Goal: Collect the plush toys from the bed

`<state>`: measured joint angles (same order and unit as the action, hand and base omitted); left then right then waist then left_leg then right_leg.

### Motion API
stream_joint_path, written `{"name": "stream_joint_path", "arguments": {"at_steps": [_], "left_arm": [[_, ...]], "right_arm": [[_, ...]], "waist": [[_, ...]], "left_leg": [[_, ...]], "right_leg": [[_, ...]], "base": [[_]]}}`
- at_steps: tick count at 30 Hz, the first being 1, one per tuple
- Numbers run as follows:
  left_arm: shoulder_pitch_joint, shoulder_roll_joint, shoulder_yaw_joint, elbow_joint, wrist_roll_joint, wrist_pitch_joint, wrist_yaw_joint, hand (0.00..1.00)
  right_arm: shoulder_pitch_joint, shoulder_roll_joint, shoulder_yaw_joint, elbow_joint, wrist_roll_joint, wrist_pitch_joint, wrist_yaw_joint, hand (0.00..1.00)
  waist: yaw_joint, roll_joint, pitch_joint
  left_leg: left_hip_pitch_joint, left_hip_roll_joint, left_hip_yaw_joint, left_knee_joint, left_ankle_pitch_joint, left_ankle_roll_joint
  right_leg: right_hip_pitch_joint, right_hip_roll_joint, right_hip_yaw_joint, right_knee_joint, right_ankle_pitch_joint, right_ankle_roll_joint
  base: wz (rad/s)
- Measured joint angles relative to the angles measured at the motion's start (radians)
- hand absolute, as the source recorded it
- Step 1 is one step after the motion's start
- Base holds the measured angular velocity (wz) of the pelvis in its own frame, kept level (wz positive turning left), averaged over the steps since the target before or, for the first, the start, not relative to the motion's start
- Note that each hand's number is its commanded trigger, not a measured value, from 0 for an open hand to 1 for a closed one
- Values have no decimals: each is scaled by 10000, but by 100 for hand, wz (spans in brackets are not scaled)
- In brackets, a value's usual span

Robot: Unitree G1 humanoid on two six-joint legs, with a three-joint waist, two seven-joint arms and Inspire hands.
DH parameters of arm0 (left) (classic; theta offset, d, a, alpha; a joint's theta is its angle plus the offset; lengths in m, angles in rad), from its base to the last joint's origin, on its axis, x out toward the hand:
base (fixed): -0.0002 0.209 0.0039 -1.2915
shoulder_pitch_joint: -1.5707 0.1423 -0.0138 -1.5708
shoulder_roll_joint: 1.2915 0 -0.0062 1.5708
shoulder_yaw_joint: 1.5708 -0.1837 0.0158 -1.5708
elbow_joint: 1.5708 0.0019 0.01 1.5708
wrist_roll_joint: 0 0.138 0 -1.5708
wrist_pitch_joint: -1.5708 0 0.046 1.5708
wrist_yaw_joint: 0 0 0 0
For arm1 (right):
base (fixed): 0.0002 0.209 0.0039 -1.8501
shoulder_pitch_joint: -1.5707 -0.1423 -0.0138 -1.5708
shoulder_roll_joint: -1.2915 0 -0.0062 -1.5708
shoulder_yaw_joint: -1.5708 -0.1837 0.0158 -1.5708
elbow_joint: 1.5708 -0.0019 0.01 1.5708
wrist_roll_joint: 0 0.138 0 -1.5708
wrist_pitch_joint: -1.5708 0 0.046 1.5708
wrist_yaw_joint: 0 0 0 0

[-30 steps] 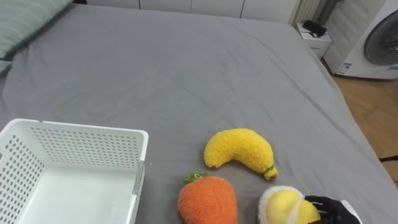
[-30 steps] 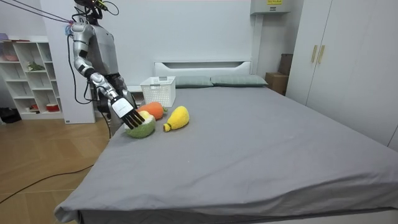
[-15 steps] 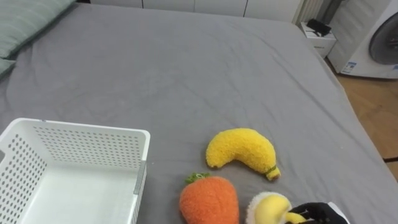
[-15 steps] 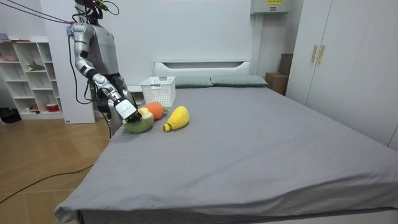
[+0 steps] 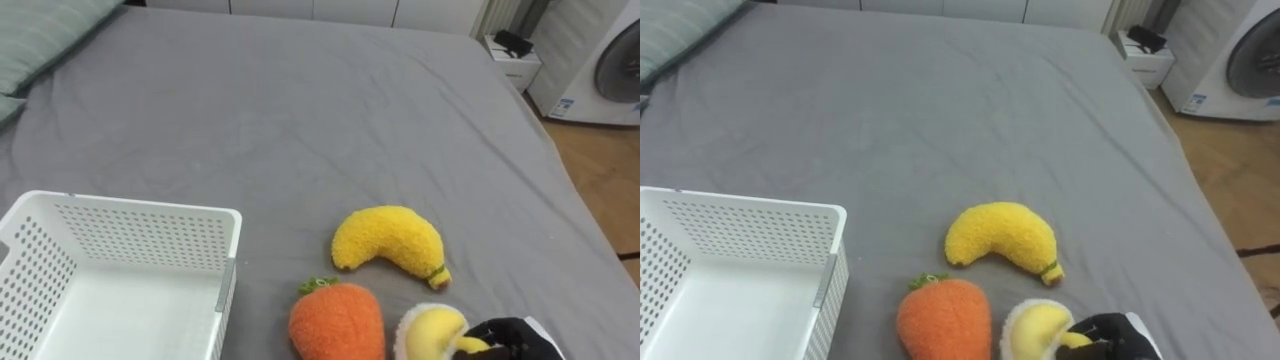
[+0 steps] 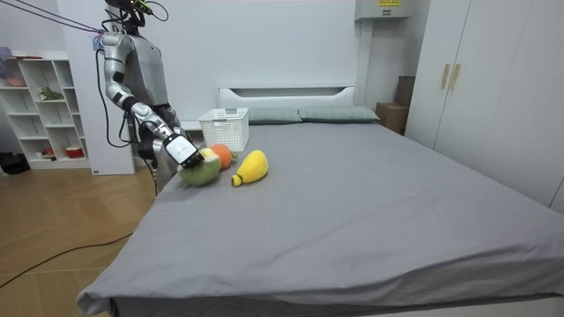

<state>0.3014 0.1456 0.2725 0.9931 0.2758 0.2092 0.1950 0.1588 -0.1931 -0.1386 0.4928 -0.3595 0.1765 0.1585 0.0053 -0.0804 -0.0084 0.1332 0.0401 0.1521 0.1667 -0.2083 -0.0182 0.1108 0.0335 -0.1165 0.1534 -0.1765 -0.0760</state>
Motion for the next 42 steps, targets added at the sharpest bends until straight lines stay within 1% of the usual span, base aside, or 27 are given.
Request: {"name": "stream_joint_path", "arguments": {"at_steps": [3,5,6,7,9,13,16,19,24,26,28,32,34,35,37,39,40,42], "left_arm": [[2,0,1,38,2,-194,5,0],[-23,-2,1,38,0,-248,34,0],[-56,-2,4,31,3,-299,80,0],[-95,-1,15,3,8,-357,105,0],[-117,0,33,2,8,-408,114,0],[-190,9,36,-1,2,-417,138,0],[-251,8,34,-29,0,-417,146,0],[-303,3,32,-39,3,-419,146,0],[-315,0,-7,-36,6,-426,184,0],[-318,1,-35,-20,2,-429,200,0],[-348,0,-55,247,5,-455,203,0],[-296,4,-230,283,5,-482,202,0],[-340,1,-381,279,-102,-507,203,0],[-364,1,-440,276,-103,-532,204,0],[-373,-2,-723,275,-82,-671,205,0],[-428,-59,-722,274,-15,-698,204,0],[-468,-73,-717,274,32,-712,203,0],[-551,-75,-705,274,31,-724,204,0]], "right_arm": [[4,-16,-16,-458,0,-21,-38,100],[5,-20,-32,-719,9,-23,-77,100],[6,-25,-41,-903,-10,-30,-125,100],[10,-38,-52,-1217,-43,-26,-128,100],[10,-103,-70,-1714,-54,-35,-142,100],[16,-339,-171,-2768,-61,-35,-154,100],[9,-405,-289,-3320,-63,-23,-154,100],[-4,-411,-413,-3886,9,-6,-152,100],[-9,-409,-405,-4738,34,6,-81,100],[-30,-409,-399,-5091,54,10,-47,100],[-142,-407,-379,-5578,57,11,42,100],[-376,-407,-334,-6359,67,11,136,100],[-644,-407,-151,-6435,181,11,161,100],[-708,-407,-53,-6435,239,11,165,100],[-981,-390,454,-6503,376,11,209,100],[-988,-382,732,-6759,364,11,324,100],[-992,-370,912,-6944,364,11,416,100],[-1070,-372,1194,-7163,365,10,476,100]], "waist": [[-4,-91,-3],[-9,-143,7],[-18,-186,19],[-18,-214,51],[-40,-221,56],[-42,-199,57],[-39,-198,55],[5,-185,52],[28,-171,46],[41,-147,39],[50,-91,31],[92,-36,40],[283,-31,43],[318,-31,42],[416,-22,44],[609,-13,49],[782,-19,42],[911,-30,36]], "left_leg": [[5,-3,36,1,1,2],[5,-3,59,5,1,2],[-1,-3,65,5,1,2],[-11,-2,66,3,1,2],[-26,-3,71,-2,1,2],[-28,-4,74,-10,1,2],[-67,-3,80,-12,1,2],[-97,3,140,-10,1,2],[-159,1,150,-9,1,3],[-163,1,149,-10,1,3],[-163,-2,145,-10,2,3],[-172,-3,131,-9,2,3],[-169,-4,137,-6,2,3],[-168,-5,133,-5,2,4],[-195,-7,93,21,2,4],[-245,-7,79,22,3,4],[-332,-9,51,27,3,4],[-431,-14,-1,39,17,21]], "right_leg": [[-74,6,55,36,1,1],[-81,8,75,37,3,3],[-96,8,82,36,3,4],[-111,9,87,41,3,4],[-125,10,99,36,3,5],[-112,11,100,19,7,7],[-165,10,105,23,7,7],[-272,20,191,175,7,7],[-292,20,199,177,12,11],[-294,19,197,185,12,11],[-267,17,195,187,13,11],[-249,17,185,174,14,11],[-280,14,169,166,16,10],[-285,11,157,162,16,10],[-300,-9,68,157,16,11],[-316,-10,55,155,16,11],[-334,-12,33,154,14,11],[-423,-18,-6,156,21,6]], "base": [[-5],[-4],[0],[0],[0],[0],[0],[-6],[-1],[0],[0],[0],[0],[4],[8],[4],[4],[5]]}}
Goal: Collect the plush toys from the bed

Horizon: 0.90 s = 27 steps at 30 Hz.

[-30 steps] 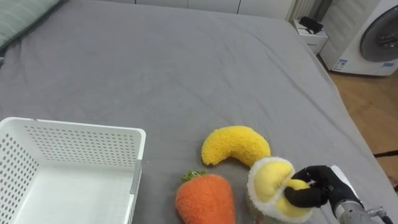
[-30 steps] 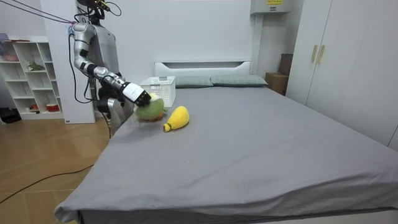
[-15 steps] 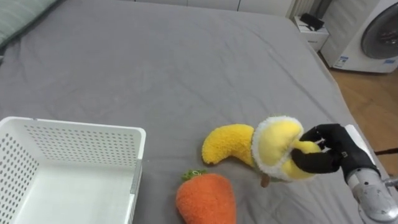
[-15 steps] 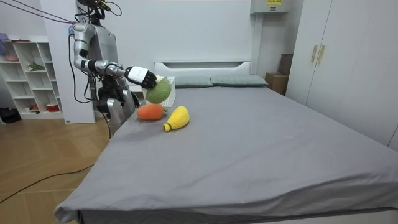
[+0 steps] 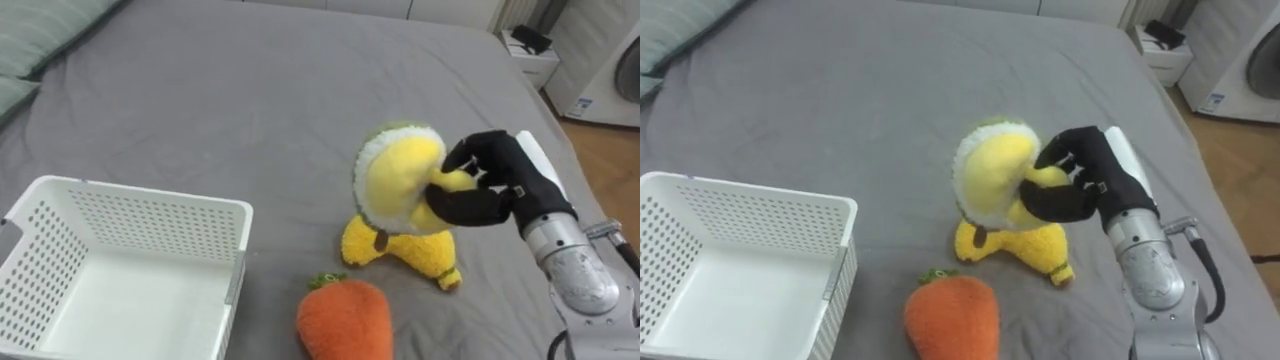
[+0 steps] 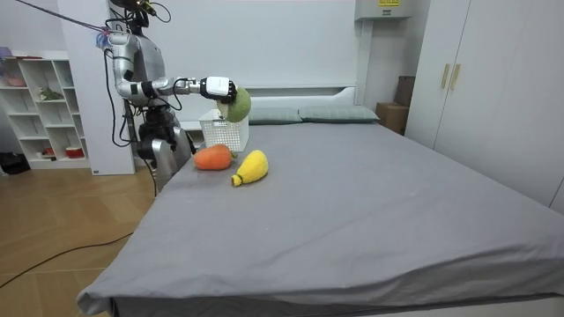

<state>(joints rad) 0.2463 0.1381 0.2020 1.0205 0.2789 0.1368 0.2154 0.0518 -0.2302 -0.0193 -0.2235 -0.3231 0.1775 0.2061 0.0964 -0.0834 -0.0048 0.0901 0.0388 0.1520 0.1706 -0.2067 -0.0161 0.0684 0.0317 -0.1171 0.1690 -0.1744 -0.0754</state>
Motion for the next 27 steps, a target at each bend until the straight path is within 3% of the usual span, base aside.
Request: {"name": "stream_joint_path", "arguments": {"at_steps": [3,5,6,8,12,20,27], "left_arm": [[-70,0,-57,132,-29,-32,28,0],[-227,-36,-166,234,-28,-135,121,0],[-272,-39,-190,234,-27,-153,121,0],[-383,-37,-253,234,-41,-159,111,0],[-414,56,-527,211,-25,-162,9,0],[-682,114,-555,216,2,-158,-288,0],[-708,101,-683,180,90,-157,-324,0]], "right_arm": [[-330,-1,613,-43,46,-2,30,100],[-675,4,876,-42,155,-34,160,100],[-744,4,892,-41,181,-46,169,100],[-939,6,1004,-34,209,-50,168,100],[-1124,219,1667,-41,164,-51,189,100],[-1179,340,2506,-44,-18,-7,596,100],[-1728,433,3093,-49,-4,-19,1037,100]], "waist": [[232,-31,-4],[384,-69,107],[415,-89,122],[493,-131,127],[586,-247,55],[1087,-329,91],[1450,-376,109]], "left_leg": [[3,-9,-72,-7,1,2],[-10,-28,-184,-4,7,5],[-33,-33,-212,1,10,7],[-129,-60,-305,28,26,17],[-213,-102,-480,20,39,25],[-290,-157,-650,22,68,75],[-487,-221,-863,150,93,112]], "right_leg": [[9,-1,-36,-5,7,-4],[42,-16,-144,-31,7,-4],[39,-21,-171,-39,7,-4],[20,-50,-282,-83,7,-3],[24,-79,-429,-182,9,8],[17,-139,-630,-170,33,47],[-14,-212,-836,-191,18,73]], "base": [[5],[13],[19],[16],[9],[4],[11]]}}
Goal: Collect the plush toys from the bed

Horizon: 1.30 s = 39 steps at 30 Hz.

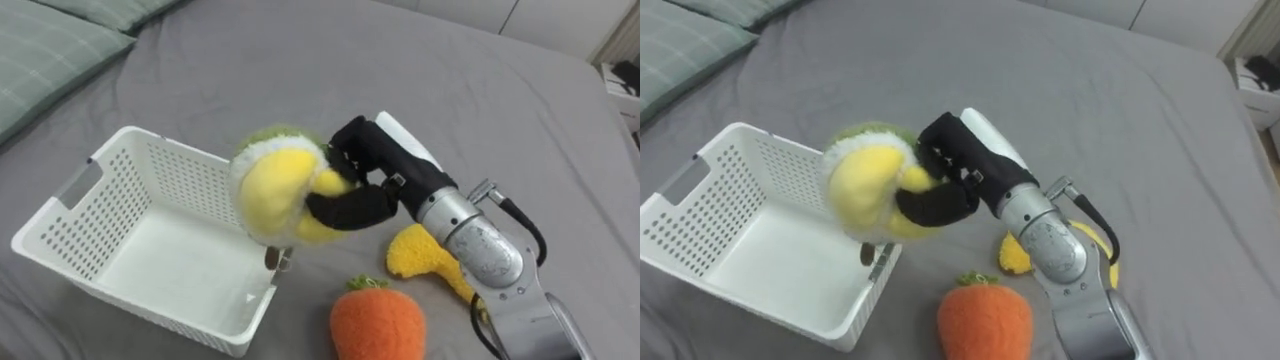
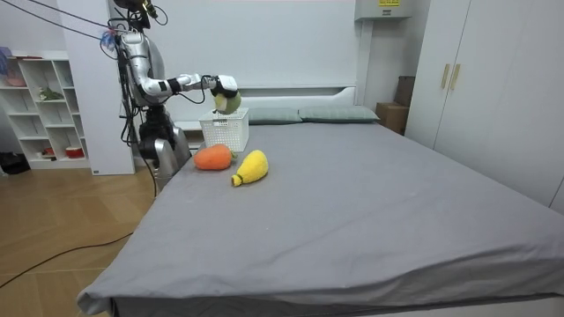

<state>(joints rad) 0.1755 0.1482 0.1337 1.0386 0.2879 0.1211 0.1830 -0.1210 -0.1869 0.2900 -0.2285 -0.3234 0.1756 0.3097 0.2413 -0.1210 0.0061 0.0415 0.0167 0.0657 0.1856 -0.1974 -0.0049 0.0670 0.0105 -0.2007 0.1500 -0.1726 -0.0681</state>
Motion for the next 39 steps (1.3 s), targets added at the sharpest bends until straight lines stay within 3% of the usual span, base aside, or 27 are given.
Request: {"name": "stream_joint_path", "arguments": {"at_steps": [4,11,12,13,21,39], "left_arm": [[-139,1,-251,-62,-2,-41,-51,0],[-229,65,-372,-125,189,-148,-197,0],[-229,79,-373,-208,235,-153,-197,0],[-246,87,-372,-267,270,-157,-196,0],[-334,82,-393,-587,283,-155,-200,0],[-372,75,-405,-591,288,-152,-187,0]], "right_arm": [[-1,132,74,10,-4,-4,7,100],[-9,233,721,9,5,-7,0,97],[-9,234,836,9,13,-7,1,26],[-8,231,904,7,12,-7,3,0],[-22,239,921,9,6,-7,-30,0],[-22,209,1231,9,12,-8,-92,0]], "waist": [[113,-9,26],[182,-19,38],[196,-18,39],[226,-18,39],[477,0,43],[485,142,23]], "left_leg": [[-172,-105,-262,53,38,62],[-223,-136,-336,33,44,76],[-223,-136,-351,27,44,76],[-236,-138,-374,21,44,76],[-350,-148,-451,31,56,93],[-356,-147,-448,-42,65,105]], "right_leg": [[-27,-93,-236,-5,-17,60],[-32,-115,-288,-9,-7,97],[-32,-115,-315,-9,-7,97],[-39,-117,-345,-9,-7,96],[-157,-133,-452,18,6,100],[-147,-138,-466,55,25,104]], "base": [[19],[1],[5],[5],[2],[0]]}}
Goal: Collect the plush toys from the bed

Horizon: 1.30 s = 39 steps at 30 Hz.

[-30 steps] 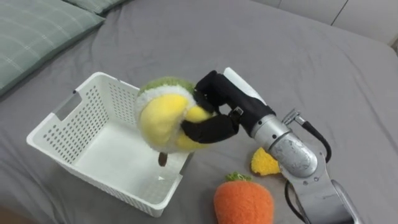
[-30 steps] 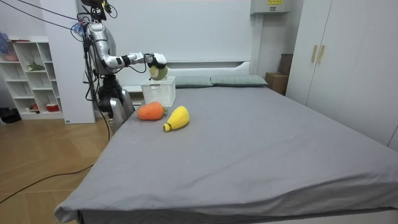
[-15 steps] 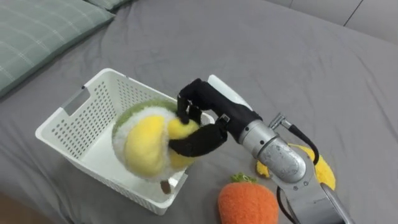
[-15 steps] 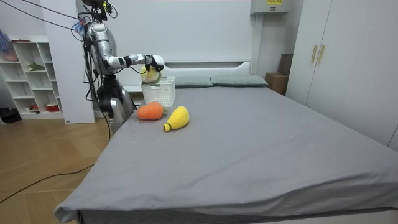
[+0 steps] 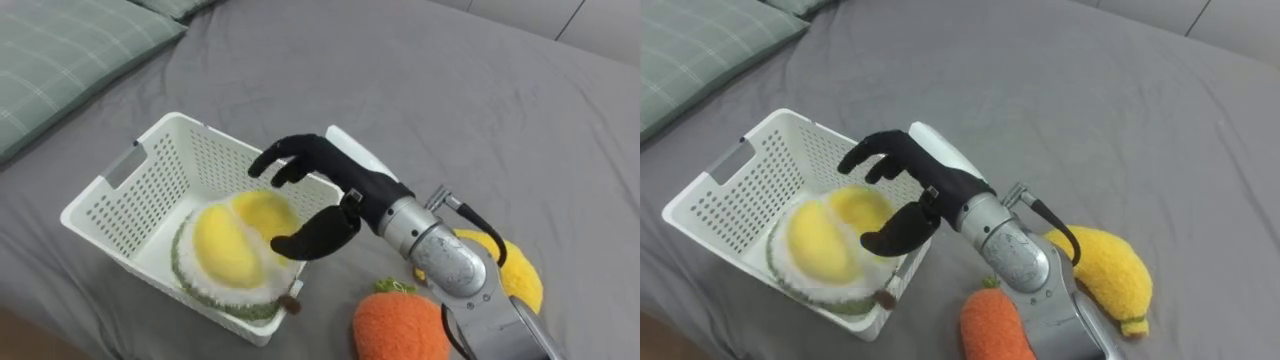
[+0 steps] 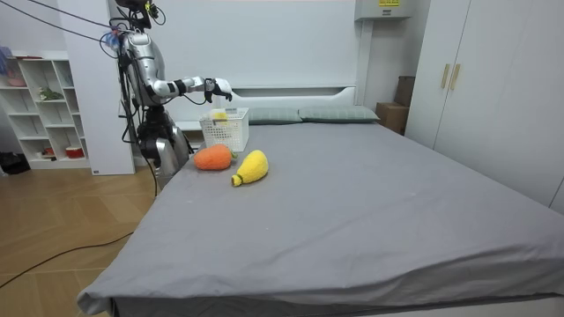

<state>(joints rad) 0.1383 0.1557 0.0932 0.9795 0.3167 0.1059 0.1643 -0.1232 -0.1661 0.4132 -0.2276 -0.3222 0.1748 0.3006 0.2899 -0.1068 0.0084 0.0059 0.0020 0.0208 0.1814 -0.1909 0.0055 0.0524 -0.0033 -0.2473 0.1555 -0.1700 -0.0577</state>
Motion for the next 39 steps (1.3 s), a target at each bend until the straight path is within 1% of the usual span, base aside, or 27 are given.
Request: {"name": "stream_joint_path", "arguments": {"at_steps": [6,12,17,18,20,23,26,29,31,34,36,39], "left_arm": [[1,3,1,0,0,0,27,0],[103,-5,18,42,-9,-1,235,0],[231,-54,28,45,9,8,235,0],[337,-58,29,46,10,13,235,0],[463,-59,38,44,16,49,235,0],[665,-58,40,49,18,189,235,0],[749,-57,92,48,24,189,200,0],[835,-48,339,41,40,190,194,0],[851,-31,507,46,41,221,199,0],[878,-20,595,59,49,282,205,0],[885,-18,610,59,66,339,205,0],[898,-58,898,60,278,380,203,0]], "right_arm": [[1,-1,3,1,2,0,-44,0],[62,-19,-12,82,45,0,-355,0],[84,-81,-95,116,42,-9,-766,0],[84,-74,-118,116,38,-13,-831,0],[84,-93,-143,116,46,-18,-957,0],[110,-276,-216,117,125,-124,-1171,0],[354,-328,-792,154,444,-309,-1583,0],[453,-345,-1372,469,449,-438,-2227,0],[468,-359,-1706,885,426,-450,-2602,0],[632,-368,-1964,1020,404,-447,-2785,0],[688,-432,-2045,1154,395,-447,-2911,0],[762,-532,-2378,1176,409,-446,-2933,0]], "waist": [[-1,-56,-39],[-87,-47,-33],[-161,-20,-16],[-172,-18,-17],[-255,-18,-17],[-443,-12,-13],[-539,1,-7],[-753,12,-3],[-968,14,-2],[-1169,9,-5],[-1234,8,-7],[-1303,4,-19]], "left_leg": [[8,0,1,1,1,1],[75,1,8,18,1,1],[157,3,2,12,1,1],[157,2,1,13,1,2],[153,1,1,15,1,2],[146,-7,-2,16,2,5],[169,-6,31,19,6,11],[245,5,19,9,6,13],[275,7,16,12,6,13],[304,3,38,10,6,14],[323,5,87,4,5,14],[340,21,203,13,4,15]], "right_leg": [[8,0,3,2,1,-1],[100,-1,-3,2,6,0],[184,0,-7,5,7,2],[185,-2,-15,14,7,2],[183,-4,-20,12,7,2],[181,-9,-41,1,9,6],[201,-14,-29,3,14,13],[262,-13,4,4,16,17],[286,-14,30,14,19,21],[294,-1,120,32,19,22],[288,10,185,38,19,21],[264,14,240,56,23,20]], "base": [[0],[0],[0],[0],[0],[0],[0],[-2],[0],[-3],[-8],[-7]]}}
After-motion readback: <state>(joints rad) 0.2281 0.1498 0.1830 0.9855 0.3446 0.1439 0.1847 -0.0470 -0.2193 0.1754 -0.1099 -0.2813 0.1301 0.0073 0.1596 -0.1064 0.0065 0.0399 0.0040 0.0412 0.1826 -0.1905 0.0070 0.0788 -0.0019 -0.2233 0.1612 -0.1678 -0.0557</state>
